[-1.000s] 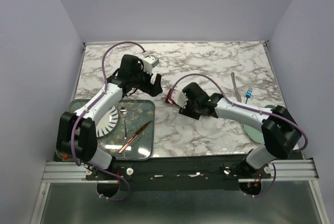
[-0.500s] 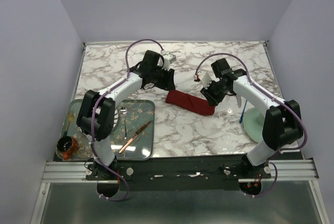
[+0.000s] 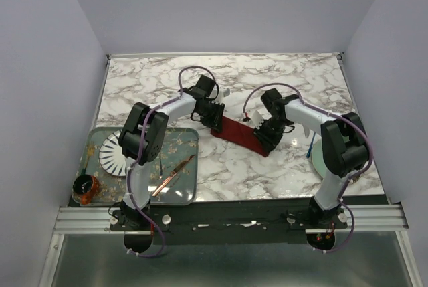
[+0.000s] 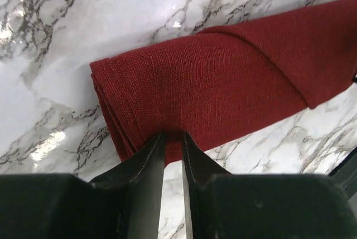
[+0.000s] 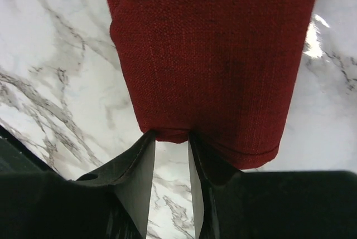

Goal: Fold the napkin into a case and place the utensils inside
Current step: Rotate the smaller rectangle-folded napkin at the center of the board.

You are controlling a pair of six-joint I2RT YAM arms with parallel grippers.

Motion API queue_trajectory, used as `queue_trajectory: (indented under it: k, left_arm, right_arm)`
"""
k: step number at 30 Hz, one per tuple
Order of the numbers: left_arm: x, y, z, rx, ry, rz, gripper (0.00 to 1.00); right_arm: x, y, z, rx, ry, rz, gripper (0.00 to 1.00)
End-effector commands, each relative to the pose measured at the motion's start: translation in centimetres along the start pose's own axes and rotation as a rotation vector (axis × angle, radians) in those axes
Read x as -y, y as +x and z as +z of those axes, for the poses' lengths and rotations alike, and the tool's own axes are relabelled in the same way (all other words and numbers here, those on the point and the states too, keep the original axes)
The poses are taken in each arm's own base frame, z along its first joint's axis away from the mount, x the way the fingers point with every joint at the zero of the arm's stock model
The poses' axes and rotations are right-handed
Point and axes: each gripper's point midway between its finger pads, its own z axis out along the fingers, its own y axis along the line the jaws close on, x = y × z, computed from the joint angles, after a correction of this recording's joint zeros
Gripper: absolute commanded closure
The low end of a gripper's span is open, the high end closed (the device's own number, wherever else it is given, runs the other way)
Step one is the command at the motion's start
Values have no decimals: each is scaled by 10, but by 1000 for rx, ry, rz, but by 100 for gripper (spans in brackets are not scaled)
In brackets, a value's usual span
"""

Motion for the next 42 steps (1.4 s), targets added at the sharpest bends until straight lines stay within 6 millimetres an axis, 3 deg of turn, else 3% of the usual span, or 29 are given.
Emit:
queue_trajectory:
  k: [1, 4, 8, 11, 14, 18, 21, 26, 32, 42]
  left_arm:
    - [-11, -4, 1, -43, -51, 52, 68]
    - [-11, -12, -1, -37, -46, 130, 61]
    - [3, -44, -32, 77, 14, 243, 44]
    - [10, -57, -55, 131, 22, 305, 42]
    - [11, -48, -65, 109, 5, 317, 42]
    - [3, -23, -66, 28, -27, 309, 44]
    - [-2, -10, -62, -11, -54, 320, 45]
    - [-10, -1, -44, -78, -96, 346, 47]
    - [-13, -4, -17, -117, -112, 390, 48]
    - [-2, -35, 13, -74, -107, 445, 48]
  right_arm:
    - [-40, 0, 15, -14, -129, -15, 61]
    - [-55, -13, -2, 35, -181, -8, 57]
    - [-58, -36, -50, 150, -237, 73, 46]
    - [-34, -43, -75, 200, -213, 137, 37]
    - [-4, -44, -78, 198, -139, 161, 27]
    - [18, -49, -69, 175, -127, 197, 20]
    - [23, -49, -54, 152, -160, 209, 20]
    - [20, -42, -30, 119, -226, 240, 32]
    - [-6, -20, -9, 80, -326, 279, 45]
    - [-71, -17, 9, 57, -427, 263, 43]
